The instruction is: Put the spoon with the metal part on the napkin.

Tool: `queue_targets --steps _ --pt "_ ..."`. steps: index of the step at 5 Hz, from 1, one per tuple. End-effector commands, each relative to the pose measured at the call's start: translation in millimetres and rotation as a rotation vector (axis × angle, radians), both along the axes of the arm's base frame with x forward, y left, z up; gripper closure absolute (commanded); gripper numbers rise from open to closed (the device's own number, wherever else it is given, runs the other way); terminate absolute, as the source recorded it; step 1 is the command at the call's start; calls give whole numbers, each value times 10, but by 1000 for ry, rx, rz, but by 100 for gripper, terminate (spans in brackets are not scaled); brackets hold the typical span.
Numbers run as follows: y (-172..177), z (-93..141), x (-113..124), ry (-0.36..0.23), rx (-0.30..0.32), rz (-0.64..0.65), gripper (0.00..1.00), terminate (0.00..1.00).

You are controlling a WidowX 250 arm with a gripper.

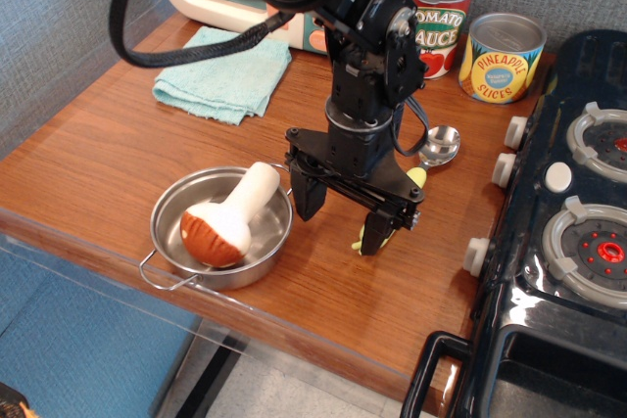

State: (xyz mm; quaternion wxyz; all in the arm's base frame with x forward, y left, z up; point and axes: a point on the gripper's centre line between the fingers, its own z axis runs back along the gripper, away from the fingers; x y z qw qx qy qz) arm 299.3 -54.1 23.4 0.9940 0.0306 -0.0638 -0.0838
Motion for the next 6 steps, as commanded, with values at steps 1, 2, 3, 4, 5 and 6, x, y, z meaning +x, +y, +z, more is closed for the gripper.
queue_targets --steps 1,2,3,4,5,6 --pt "-28 105 10 -93 -4 11 0 0" --pt "-32 129 13 -110 -5 -2 0 0" --pt "-35 14 13 -62 1 -6 0 0" --pt "-28 -13 18 -53 0 -1 100 0" --pt "-17 -31 21 -48 10 -2 0 0" --pt "-13 -84 16 -34 18 -3 0 0"
